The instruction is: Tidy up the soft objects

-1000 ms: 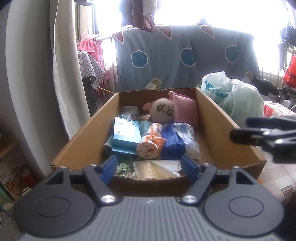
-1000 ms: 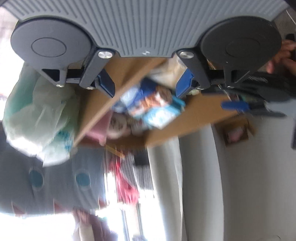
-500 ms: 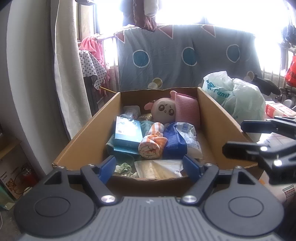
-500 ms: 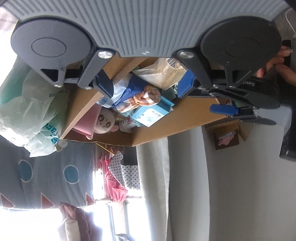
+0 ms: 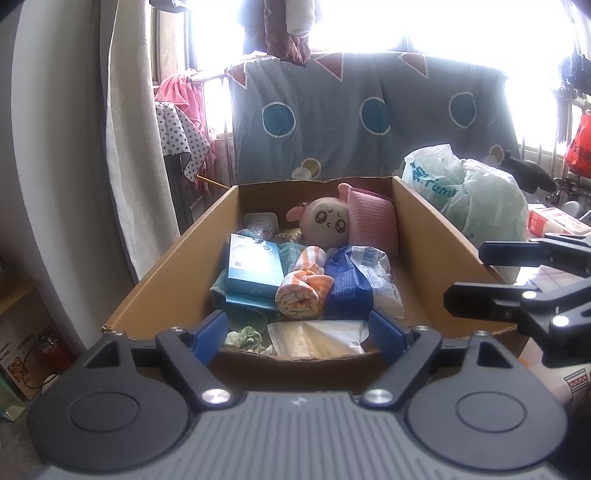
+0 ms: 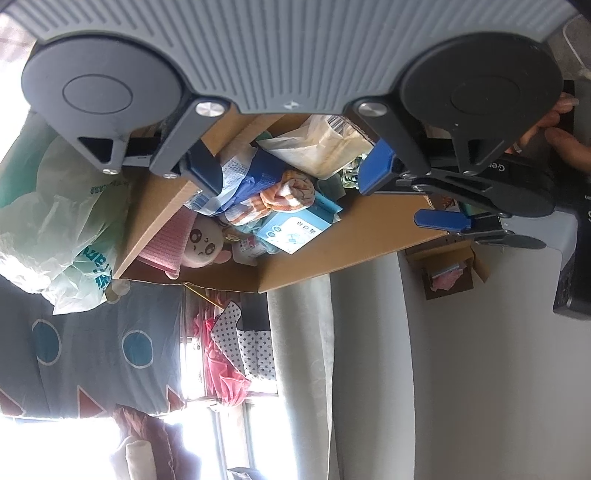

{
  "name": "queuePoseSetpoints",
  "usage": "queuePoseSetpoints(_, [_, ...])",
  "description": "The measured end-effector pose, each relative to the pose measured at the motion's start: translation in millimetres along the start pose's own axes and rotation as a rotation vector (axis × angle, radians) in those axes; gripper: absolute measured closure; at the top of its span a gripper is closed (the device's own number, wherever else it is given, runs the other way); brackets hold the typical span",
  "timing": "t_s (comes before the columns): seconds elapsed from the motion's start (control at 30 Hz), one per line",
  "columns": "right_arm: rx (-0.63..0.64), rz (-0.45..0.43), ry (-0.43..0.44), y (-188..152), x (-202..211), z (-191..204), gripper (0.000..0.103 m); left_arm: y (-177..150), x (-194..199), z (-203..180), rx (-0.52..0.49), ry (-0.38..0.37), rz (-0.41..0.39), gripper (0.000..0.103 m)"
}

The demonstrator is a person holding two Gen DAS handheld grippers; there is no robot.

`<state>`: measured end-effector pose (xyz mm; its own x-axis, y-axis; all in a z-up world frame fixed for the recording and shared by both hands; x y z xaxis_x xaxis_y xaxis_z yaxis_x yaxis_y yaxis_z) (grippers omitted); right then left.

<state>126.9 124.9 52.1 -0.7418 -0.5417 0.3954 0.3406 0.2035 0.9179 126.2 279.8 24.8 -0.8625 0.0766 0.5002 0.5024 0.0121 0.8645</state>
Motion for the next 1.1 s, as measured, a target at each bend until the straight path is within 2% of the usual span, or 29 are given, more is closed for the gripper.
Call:
queuePoseSetpoints(0.2, [0.002,-0.001,0.004,-0.3,0.5,-1.1,0.021,-0.6,-0.5,0.1,0.001,0.002,-0.001,0.018])
queuePoseSetpoints(0.37, [0.010,-0.001,0.005,-0.8,-0.2,0.2,0.020,1.8,-3.8,2.9,0.009,0.019,0.033,0.009])
queuePoseSetpoints(1.1, [0.022,0.000,0.005,-1.4,-0.4,2.9,0.017,0.2,-2.3,2.3,0.007,0.006,0.008,0.009])
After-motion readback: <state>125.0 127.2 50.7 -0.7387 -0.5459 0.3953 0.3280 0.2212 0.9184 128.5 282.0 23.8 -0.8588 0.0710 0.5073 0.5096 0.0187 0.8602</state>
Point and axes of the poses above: each gripper's, at about its wrist camera, not at the fingertips, and x roughly against the way its jaws point, z to its left, y to its top, the point moved 6 cm from there along -x, roughly the way its jaws point, and after that the axes turned 12 degrees about -y, right-handed, at the moved point
